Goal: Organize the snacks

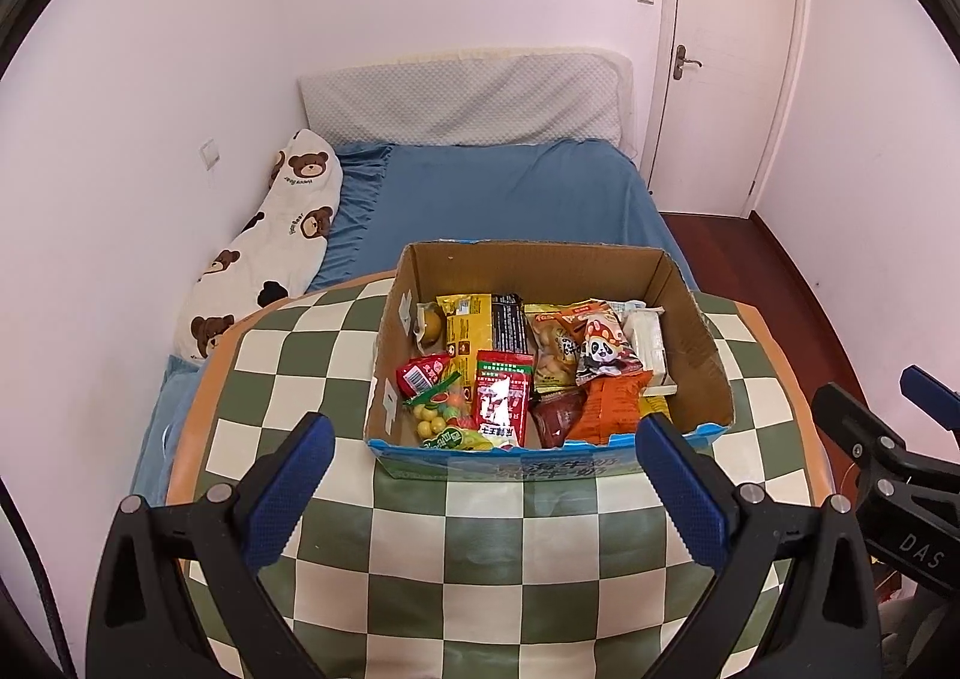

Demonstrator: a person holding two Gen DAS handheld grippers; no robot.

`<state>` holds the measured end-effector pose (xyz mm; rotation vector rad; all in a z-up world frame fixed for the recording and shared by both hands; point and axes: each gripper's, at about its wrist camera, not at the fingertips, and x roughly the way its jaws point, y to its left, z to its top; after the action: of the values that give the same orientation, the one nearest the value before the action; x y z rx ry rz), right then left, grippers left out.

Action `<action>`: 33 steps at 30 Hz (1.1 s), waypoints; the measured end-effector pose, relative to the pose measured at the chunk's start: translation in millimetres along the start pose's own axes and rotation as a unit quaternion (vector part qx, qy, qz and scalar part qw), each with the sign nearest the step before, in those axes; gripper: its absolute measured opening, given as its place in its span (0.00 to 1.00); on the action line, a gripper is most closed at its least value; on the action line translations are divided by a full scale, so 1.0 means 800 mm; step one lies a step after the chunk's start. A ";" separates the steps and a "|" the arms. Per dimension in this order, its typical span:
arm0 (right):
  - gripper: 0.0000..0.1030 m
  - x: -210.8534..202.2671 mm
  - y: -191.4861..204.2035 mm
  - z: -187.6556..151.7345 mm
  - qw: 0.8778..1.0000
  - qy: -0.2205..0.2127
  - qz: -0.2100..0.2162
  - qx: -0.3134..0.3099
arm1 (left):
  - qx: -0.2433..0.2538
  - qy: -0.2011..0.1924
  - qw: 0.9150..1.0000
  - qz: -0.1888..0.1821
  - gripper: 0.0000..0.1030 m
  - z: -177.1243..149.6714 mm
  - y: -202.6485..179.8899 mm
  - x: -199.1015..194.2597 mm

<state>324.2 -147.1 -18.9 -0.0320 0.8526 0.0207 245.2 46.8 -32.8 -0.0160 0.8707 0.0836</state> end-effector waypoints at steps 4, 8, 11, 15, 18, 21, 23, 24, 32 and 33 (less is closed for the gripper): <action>1.00 -0.002 -0.001 -0.001 1.000 -0.002 -0.001 0.000 | 0.000 0.000 1.000 0.001 1.00 0.000 0.000 -0.001; 1.00 -0.003 -0.003 -0.002 1.000 -0.002 -0.002 0.000 | -0.001 0.001 1.000 0.001 1.00 -0.001 0.000 -0.002; 1.00 -0.005 -0.003 -0.004 1.000 -0.003 -0.006 -0.001 | -0.004 0.002 1.000 0.001 1.00 -0.003 0.000 -0.004; 1.00 -0.005 -0.003 -0.005 1.000 -0.003 -0.005 -0.001 | -0.004 0.001 1.000 0.002 1.00 -0.006 -0.001 -0.008; 1.00 -0.005 -0.004 -0.005 1.000 -0.003 -0.005 -0.001 | -0.005 0.003 1.000 0.004 1.00 -0.006 0.001 -0.008; 1.00 -0.007 -0.004 -0.007 1.000 -0.003 -0.006 -0.002 | -0.005 0.003 1.000 0.004 1.00 -0.006 0.001 -0.009; 1.00 -0.008 -0.004 -0.007 1.000 -0.003 -0.005 -0.002 | -0.006 0.004 1.000 0.004 1.00 -0.006 0.002 -0.009; 1.00 -0.009 -0.004 -0.008 1.000 -0.004 -0.005 -0.003 | -0.006 0.004 1.000 0.004 1.00 -0.007 0.002 -0.010; 1.00 -0.012 -0.004 -0.011 1.000 -0.004 -0.006 -0.004 | -0.009 0.005 1.000 0.001 1.00 -0.010 0.002 -0.012; 1.00 -0.012 -0.004 -0.012 1.000 -0.003 -0.005 -0.003 | -0.009 0.004 1.000 0.001 1.00 -0.010 0.002 -0.012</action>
<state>310.8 -151.0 -17.9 -0.0416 0.8461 0.0138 232.6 47.3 -30.2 -0.0328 0.8787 0.0930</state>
